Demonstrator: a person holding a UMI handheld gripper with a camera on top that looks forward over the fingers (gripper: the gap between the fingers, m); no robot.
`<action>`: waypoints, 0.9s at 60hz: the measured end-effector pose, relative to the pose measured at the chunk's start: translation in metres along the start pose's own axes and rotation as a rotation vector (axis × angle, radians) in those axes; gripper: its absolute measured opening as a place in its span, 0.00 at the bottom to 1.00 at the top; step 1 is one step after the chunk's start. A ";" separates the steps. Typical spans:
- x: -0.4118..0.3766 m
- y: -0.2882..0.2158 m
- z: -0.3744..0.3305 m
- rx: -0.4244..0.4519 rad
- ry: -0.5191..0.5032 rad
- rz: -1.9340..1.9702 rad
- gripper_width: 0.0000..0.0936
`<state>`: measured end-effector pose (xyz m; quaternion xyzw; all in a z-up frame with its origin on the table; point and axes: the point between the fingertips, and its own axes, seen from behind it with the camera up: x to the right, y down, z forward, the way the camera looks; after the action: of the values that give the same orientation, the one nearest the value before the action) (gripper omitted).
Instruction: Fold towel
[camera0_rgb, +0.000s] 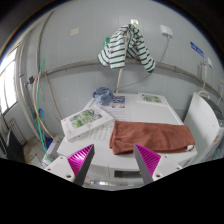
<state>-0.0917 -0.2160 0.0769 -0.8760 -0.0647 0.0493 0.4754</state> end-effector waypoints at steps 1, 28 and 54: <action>0.000 -0.001 0.009 -0.002 -0.001 0.000 0.88; 0.028 0.008 0.142 -0.043 0.017 -0.134 0.05; 0.157 -0.075 0.075 0.109 0.066 0.035 0.01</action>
<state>0.0471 -0.0885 0.0950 -0.8509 -0.0311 0.0322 0.5235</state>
